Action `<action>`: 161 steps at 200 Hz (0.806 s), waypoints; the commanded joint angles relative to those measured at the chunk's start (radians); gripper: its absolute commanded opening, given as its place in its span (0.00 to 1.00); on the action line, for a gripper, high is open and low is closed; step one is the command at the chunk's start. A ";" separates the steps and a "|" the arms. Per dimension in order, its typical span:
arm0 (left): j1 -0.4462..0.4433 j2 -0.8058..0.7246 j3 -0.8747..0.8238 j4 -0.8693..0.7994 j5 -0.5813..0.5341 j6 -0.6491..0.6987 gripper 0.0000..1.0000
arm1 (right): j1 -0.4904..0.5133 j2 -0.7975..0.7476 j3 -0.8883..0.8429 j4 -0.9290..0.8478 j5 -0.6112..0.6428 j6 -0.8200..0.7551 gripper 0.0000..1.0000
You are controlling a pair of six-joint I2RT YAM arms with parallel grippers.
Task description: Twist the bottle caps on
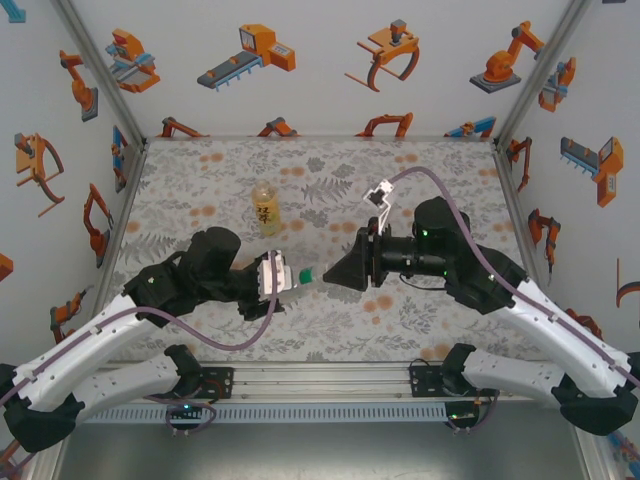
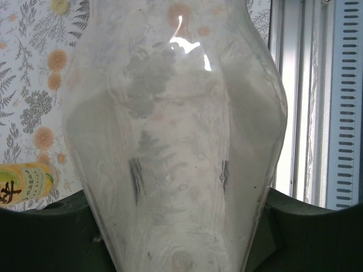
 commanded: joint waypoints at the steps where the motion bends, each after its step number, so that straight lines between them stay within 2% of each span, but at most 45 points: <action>1: -0.006 0.006 0.016 0.095 0.005 -0.003 0.00 | 0.017 0.054 0.067 -0.114 0.088 0.399 0.02; 32: -0.006 0.024 0.025 0.095 -0.005 0.004 0.00 | 0.016 0.083 0.107 -0.206 0.098 0.593 0.03; 67: -0.006 0.035 0.031 0.099 -0.003 0.013 0.00 | 0.013 0.115 0.115 -0.270 0.076 0.728 0.06; 141: -0.006 0.041 0.026 0.105 0.004 0.018 0.00 | 0.013 0.114 0.129 -0.271 0.120 0.676 0.23; 149: -0.006 0.041 0.025 0.105 0.005 0.019 0.00 | 0.013 0.109 0.134 -0.271 0.132 0.654 0.28; 161: -0.006 0.039 0.025 0.104 0.011 0.016 0.00 | 0.013 0.104 0.152 -0.282 0.157 0.594 0.41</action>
